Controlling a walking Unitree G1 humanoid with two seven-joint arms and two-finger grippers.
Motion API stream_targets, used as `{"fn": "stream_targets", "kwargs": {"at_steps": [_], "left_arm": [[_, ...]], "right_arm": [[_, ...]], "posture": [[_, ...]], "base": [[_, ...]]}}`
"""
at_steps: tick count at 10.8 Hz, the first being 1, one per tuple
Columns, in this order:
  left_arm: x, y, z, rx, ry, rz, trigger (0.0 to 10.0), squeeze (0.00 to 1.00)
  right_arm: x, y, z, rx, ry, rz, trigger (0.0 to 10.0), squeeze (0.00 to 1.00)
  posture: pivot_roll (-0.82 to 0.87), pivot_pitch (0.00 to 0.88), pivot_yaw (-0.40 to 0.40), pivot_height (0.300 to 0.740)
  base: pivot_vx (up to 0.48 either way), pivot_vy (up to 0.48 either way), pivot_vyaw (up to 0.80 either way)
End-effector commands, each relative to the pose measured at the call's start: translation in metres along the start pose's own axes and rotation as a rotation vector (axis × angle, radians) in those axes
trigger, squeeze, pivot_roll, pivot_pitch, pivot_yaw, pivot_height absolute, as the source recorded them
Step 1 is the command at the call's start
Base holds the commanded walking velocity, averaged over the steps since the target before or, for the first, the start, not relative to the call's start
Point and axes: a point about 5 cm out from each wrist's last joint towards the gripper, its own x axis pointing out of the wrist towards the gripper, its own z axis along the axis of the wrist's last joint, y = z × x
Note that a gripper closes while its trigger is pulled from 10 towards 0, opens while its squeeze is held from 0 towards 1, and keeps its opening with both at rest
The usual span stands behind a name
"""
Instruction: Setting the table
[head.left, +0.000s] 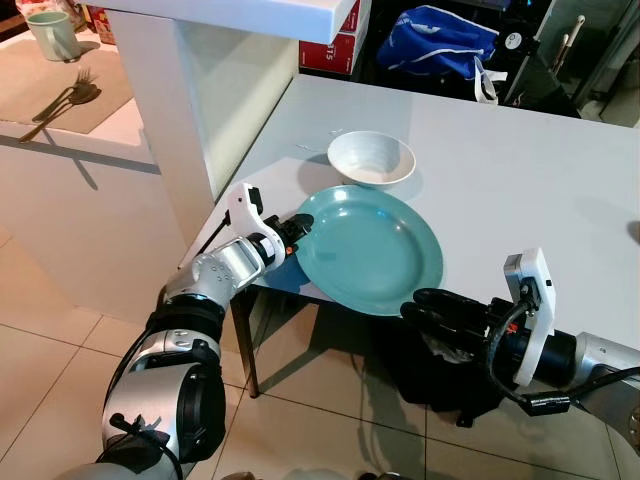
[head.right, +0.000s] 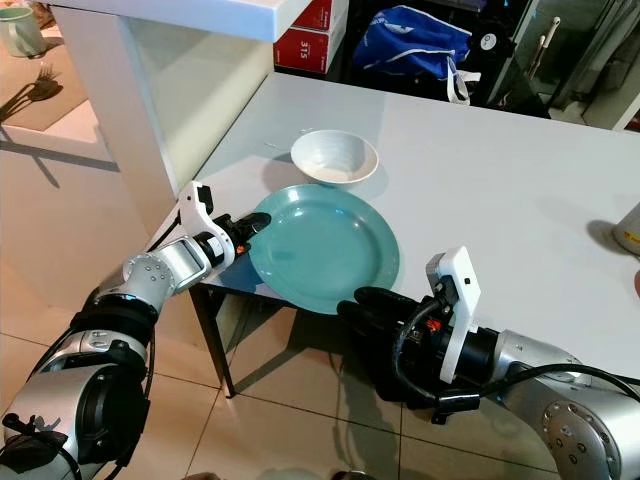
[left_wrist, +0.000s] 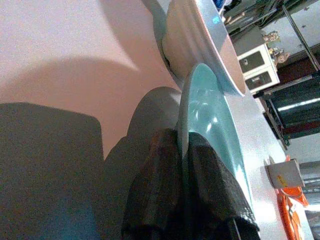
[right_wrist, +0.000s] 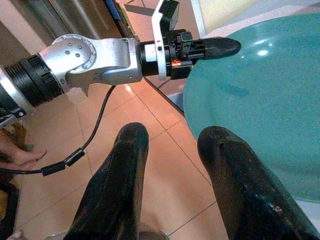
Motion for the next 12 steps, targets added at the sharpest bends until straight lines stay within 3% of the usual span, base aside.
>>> {"fn": "stream_targets", "kwargs": {"at_steps": [1,6,7,8,9,10,11,12], "left_arm": [[0.004,-0.004,0.001,0.037,0.005,0.001,10.0,1.00],[0.000,0.007,0.016,0.101,-0.072,0.062,10.0,1.00],[-0.002,0.013,0.020,0.136,-0.093,0.105,10.0,1.00],[-0.006,0.018,0.029,0.258,-0.141,0.146,10.0,1.00],[-0.015,0.019,0.047,0.349,-0.259,0.141,10.0,0.00],[-0.032,0.015,0.067,0.407,-0.405,0.089,10.0,0.00],[-0.044,0.012,0.071,0.506,-0.436,0.060,10.0,0.00],[-0.059,0.001,0.066,0.697,-0.441,0.002,10.0,0.00]], "right_arm": [[-0.003,0.001,0.003,-0.014,0.002,-0.003,10.0,0.00],[-0.001,-0.002,0.006,-0.025,-0.009,-0.010,10.0,0.00],[0.000,-0.005,0.007,-0.029,-0.012,-0.020,10.0,0.00],[0.000,-0.006,0.008,-0.033,-0.019,-0.025,10.0,0.00],[0.000,-0.007,0.010,-0.040,-0.039,-0.038,10.0,0.00],[-0.001,-0.010,0.014,-0.057,-0.072,-0.075,10.0,0.00],[-0.001,-0.014,0.017,-0.068,-0.107,-0.114,10.0,0.00],[0.003,-0.021,0.024,-0.098,-0.171,-0.194,10.0,0.00]], "posture": [[-0.11,0.032,-0.021,0.740],[-0.10,0.013,-0.024,0.740],[-0.10,0.011,-0.025,0.740],[-0.10,0.005,-0.026,0.740],[-0.10,0.000,-0.021,0.740],[-0.10,0.000,-0.019,0.740],[-0.10,0.000,-0.025,0.740],[-0.08,0.000,-0.040,0.740]], "base": [[0.000,0.000,0.00],[0.000,0.000,0.00],[0.000,0.000,0.00],[0.000,0.000,0.00],[0.000,0.000,0.00],[0.000,0.000,0.00],[0.000,0.000,0.00],[0.000,0.000,0.00]]}}
